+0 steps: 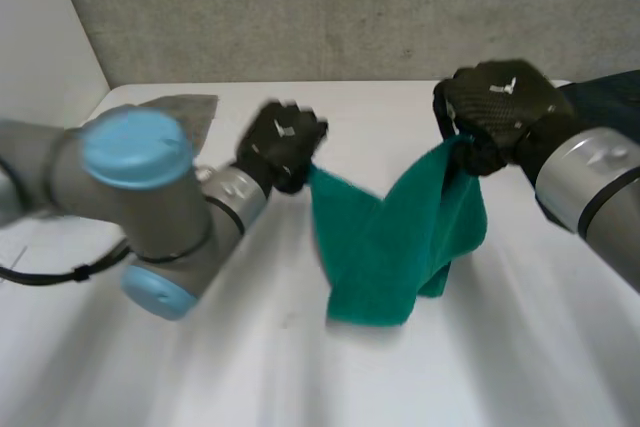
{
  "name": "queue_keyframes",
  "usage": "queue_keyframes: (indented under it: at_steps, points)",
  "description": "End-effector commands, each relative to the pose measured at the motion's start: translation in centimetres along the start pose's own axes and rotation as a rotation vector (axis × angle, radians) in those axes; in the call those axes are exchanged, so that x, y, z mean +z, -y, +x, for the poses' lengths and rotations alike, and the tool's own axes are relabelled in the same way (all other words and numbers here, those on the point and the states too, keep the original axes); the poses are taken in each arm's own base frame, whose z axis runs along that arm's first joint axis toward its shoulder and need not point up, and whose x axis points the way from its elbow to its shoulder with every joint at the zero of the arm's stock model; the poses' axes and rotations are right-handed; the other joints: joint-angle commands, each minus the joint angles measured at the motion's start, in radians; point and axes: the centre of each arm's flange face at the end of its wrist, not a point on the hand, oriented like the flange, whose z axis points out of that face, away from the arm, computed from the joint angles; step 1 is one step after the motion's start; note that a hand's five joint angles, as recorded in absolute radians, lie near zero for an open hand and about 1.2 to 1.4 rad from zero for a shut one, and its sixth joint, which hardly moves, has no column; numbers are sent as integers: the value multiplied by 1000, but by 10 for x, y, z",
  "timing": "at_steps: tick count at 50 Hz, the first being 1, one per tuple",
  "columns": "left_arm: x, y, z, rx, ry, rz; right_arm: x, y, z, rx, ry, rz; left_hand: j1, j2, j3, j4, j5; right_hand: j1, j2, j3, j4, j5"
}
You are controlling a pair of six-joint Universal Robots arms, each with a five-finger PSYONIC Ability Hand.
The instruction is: Fold the laundry.
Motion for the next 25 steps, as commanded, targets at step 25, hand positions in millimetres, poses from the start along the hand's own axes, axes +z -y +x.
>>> queue_keyframes:
  at_steps: [25]
  points:
    - [-107,-2,-19,-124,62,-113,137,-102,58,-45,-80,-198,262,205,209,201,246,-928,-998,-1012,-1023,-967]
